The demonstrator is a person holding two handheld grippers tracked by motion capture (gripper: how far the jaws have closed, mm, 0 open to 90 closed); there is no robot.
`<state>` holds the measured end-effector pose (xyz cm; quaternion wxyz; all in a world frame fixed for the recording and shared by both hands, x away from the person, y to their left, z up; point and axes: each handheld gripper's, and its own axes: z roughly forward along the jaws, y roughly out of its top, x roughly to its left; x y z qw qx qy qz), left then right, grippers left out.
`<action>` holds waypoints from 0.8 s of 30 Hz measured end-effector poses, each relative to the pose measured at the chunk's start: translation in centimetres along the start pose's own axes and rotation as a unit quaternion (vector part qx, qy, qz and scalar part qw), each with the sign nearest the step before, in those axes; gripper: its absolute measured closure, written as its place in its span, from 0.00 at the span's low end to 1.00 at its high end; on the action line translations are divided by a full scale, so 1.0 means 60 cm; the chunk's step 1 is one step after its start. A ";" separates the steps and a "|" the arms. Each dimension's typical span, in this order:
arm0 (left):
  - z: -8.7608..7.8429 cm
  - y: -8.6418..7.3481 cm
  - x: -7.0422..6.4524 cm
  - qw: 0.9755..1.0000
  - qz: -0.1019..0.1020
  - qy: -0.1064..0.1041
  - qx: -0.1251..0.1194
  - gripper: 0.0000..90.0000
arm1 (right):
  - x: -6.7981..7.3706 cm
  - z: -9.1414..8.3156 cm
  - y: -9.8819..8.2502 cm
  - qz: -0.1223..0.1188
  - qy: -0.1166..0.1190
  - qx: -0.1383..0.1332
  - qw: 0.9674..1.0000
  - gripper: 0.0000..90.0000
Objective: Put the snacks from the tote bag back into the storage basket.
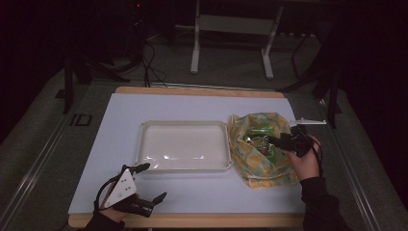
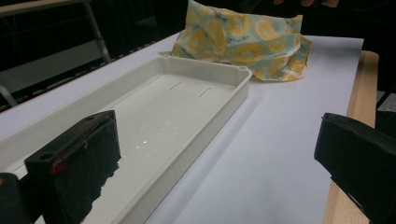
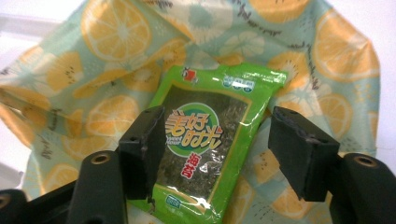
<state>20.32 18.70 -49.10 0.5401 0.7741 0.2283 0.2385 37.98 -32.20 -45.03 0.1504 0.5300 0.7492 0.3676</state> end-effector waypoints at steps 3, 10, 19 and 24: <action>0.000 0.000 0.000 1.000 0.000 -0.001 0.000 0.01 | -0.002 0.006 -0.001 0.002 -0.002 0.007 1.000 0.43; 0.000 0.000 -0.001 1.000 0.001 -0.001 0.002 0.01 | -0.017 0.029 -0.005 0.023 0.008 0.040 0.999 0.47; 0.000 0.000 -0.001 1.000 0.001 -0.002 0.003 0.01 | -0.024 0.045 -0.011 0.031 0.010 0.065 0.997 0.54; 0.001 -0.001 -0.002 1.000 0.003 -0.001 0.004 0.01 | -0.029 0.054 -0.012 0.039 0.013 0.078 0.996 0.61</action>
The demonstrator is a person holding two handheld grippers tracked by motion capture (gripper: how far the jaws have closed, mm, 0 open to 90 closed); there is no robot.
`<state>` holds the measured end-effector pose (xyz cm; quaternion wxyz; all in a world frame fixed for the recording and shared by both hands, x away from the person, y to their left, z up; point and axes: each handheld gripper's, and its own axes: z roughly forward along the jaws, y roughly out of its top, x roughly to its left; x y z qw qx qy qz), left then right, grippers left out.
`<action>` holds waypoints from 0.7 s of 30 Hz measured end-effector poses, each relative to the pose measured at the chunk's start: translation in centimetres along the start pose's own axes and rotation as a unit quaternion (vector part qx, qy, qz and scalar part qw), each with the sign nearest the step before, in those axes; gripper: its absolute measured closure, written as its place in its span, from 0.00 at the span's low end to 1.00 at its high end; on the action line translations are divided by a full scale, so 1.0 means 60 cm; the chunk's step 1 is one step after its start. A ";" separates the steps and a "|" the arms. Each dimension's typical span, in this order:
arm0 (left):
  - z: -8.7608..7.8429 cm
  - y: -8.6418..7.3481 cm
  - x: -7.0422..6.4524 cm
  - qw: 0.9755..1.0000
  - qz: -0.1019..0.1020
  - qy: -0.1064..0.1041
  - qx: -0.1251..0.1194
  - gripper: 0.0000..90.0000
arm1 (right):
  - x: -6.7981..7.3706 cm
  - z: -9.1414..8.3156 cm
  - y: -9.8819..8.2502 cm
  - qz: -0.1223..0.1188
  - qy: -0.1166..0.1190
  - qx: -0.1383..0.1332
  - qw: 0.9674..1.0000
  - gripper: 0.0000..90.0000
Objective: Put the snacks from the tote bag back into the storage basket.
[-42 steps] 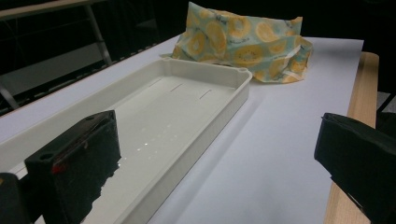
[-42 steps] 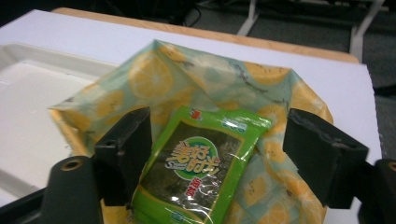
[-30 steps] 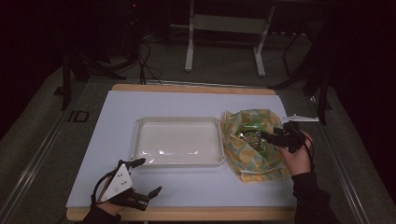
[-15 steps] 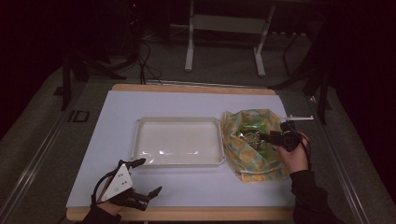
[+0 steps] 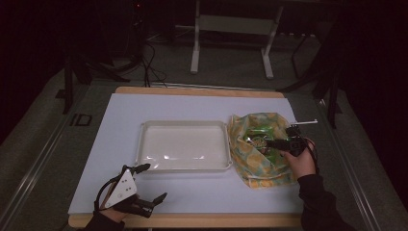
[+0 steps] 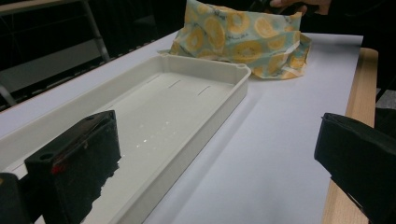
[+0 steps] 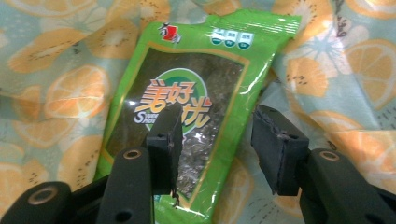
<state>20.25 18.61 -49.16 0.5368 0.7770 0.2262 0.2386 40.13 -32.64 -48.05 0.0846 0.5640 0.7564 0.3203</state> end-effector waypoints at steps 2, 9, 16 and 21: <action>0.000 0.000 0.000 1.000 0.002 -0.001 0.001 0.01 | -0.003 0.004 0.000 0.002 0.002 0.008 1.000 0.62; 0.001 0.000 -0.001 1.000 0.001 -0.002 0.002 0.01 | -0.009 0.015 -0.001 0.010 0.006 0.030 0.999 0.65; 0.002 0.000 -0.002 1.000 0.004 -0.002 0.003 0.01 | -0.015 0.032 -0.003 0.019 0.026 0.066 0.997 0.72; 0.002 0.000 -0.002 1.000 0.004 -0.002 0.004 0.01 | -0.013 0.035 -0.002 0.020 0.023 0.077 0.997 0.76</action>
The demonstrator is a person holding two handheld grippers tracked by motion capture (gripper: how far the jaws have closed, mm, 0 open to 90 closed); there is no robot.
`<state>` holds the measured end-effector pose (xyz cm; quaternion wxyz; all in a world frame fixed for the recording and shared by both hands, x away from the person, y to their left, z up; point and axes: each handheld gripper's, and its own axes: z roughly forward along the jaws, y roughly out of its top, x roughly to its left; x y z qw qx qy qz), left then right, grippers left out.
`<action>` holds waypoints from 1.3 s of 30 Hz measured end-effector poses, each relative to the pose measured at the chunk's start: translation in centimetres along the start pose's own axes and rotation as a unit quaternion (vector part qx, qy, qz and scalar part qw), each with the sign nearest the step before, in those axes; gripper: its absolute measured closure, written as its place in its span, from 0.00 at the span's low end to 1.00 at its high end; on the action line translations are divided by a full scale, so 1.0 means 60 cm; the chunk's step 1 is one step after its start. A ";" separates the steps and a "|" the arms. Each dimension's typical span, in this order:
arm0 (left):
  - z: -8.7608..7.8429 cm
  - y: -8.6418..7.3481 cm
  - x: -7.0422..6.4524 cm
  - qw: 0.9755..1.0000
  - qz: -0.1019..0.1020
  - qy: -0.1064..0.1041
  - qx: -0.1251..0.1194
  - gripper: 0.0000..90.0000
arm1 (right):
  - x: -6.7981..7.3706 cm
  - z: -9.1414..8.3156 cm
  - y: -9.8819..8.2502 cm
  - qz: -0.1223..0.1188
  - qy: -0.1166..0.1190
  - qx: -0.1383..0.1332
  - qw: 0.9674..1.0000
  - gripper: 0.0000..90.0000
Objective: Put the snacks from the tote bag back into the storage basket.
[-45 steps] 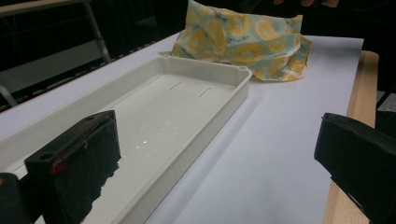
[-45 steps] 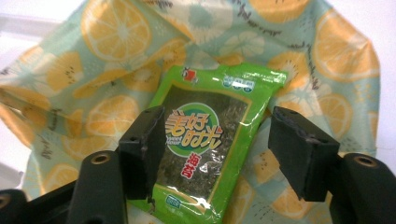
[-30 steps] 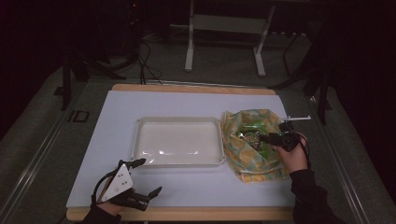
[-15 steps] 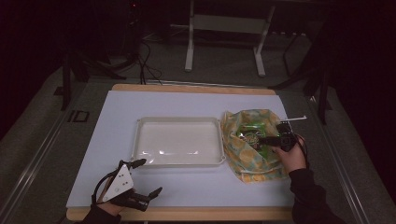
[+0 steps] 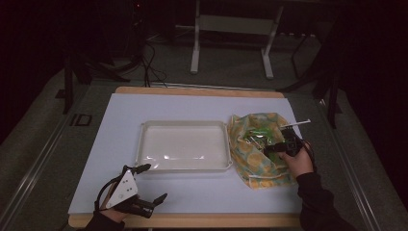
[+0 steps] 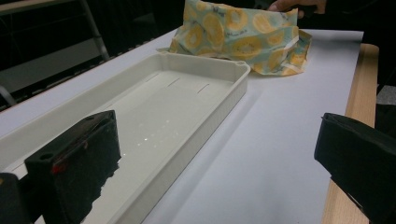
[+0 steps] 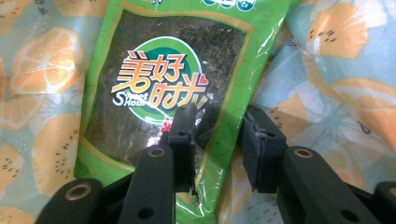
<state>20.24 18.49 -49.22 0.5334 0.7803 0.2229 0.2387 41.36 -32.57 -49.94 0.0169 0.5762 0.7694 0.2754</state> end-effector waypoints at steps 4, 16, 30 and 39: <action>0.000 0.000 0.000 1.000 0.001 0.000 0.001 0.01 | 0.008 0.005 0.004 -0.009 -0.020 0.019 1.000 0.85; 0.000 0.000 -0.001 1.000 0.003 0.000 0.003 0.01 | 0.035 0.011 0.011 -0.036 -0.064 0.038 0.997 0.97; 0.000 0.000 0.000 1.000 0.003 0.002 0.003 0.01 | 0.037 0.005 0.006 -0.027 -0.064 0.026 0.997 0.99; 0.000 0.000 -0.001 1.000 0.004 0.002 0.003 0.01 | 0.030 -0.015 0.003 -0.007 -0.039 0.002 0.999 0.99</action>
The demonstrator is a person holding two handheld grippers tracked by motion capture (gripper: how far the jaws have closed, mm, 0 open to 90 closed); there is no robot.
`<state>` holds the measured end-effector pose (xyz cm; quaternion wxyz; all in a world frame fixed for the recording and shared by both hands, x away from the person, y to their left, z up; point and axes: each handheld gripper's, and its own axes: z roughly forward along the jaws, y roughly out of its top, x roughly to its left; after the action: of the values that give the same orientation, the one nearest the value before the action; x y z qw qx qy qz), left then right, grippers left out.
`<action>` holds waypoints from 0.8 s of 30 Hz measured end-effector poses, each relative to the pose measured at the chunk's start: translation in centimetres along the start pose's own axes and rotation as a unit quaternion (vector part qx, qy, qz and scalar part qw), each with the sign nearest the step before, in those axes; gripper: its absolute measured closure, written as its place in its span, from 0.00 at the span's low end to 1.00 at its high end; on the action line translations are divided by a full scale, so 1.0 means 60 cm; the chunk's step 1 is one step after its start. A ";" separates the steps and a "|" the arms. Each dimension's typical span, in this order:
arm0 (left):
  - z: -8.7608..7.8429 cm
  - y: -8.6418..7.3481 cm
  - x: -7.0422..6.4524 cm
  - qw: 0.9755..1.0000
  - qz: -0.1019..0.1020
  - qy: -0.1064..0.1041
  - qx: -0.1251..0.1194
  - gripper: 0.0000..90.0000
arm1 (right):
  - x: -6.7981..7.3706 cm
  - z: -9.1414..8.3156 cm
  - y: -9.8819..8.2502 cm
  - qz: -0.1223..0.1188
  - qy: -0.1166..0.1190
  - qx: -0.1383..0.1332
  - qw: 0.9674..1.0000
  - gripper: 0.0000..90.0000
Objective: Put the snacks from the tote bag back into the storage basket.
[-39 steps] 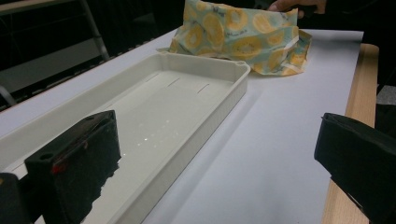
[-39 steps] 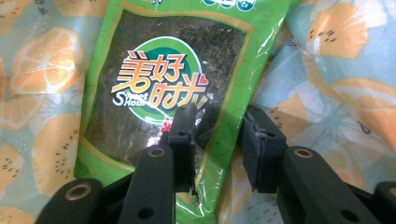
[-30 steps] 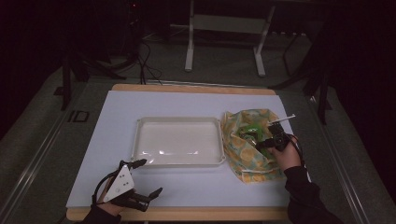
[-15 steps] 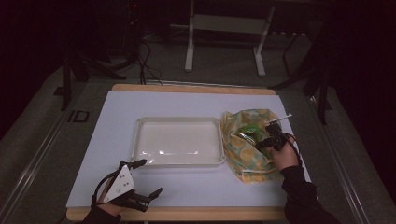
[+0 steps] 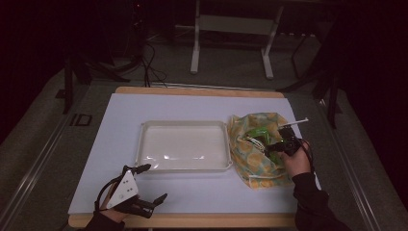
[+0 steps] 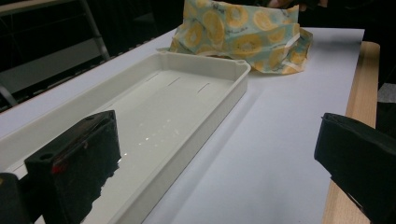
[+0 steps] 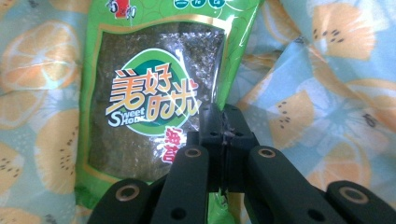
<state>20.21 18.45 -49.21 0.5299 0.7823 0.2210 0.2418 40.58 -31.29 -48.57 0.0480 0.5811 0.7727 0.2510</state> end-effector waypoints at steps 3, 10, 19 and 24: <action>0.000 0.000 0.000 1.000 0.001 -0.001 0.000 0.01 | -0.003 -0.009 0.000 0.005 0.010 -0.007 1.000 0.99; 0.000 0.000 0.000 1.000 0.001 0.000 0.001 0.01 | -0.011 -0.030 -0.002 0.014 0.020 -0.026 0.999 0.99; 0.001 0.000 0.000 1.000 0.002 0.000 0.001 0.01 | -0.021 -0.062 -0.006 0.024 0.028 -0.050 0.998 0.99; 0.001 0.000 0.000 1.000 0.002 0.000 0.002 0.01 | -0.021 -0.077 -0.008 0.031 0.034 -0.066 0.997 0.99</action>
<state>20.23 18.42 -49.24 0.5281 0.7836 0.2194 0.2426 38.87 -34.06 -45.04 0.0520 0.5912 0.7376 0.3221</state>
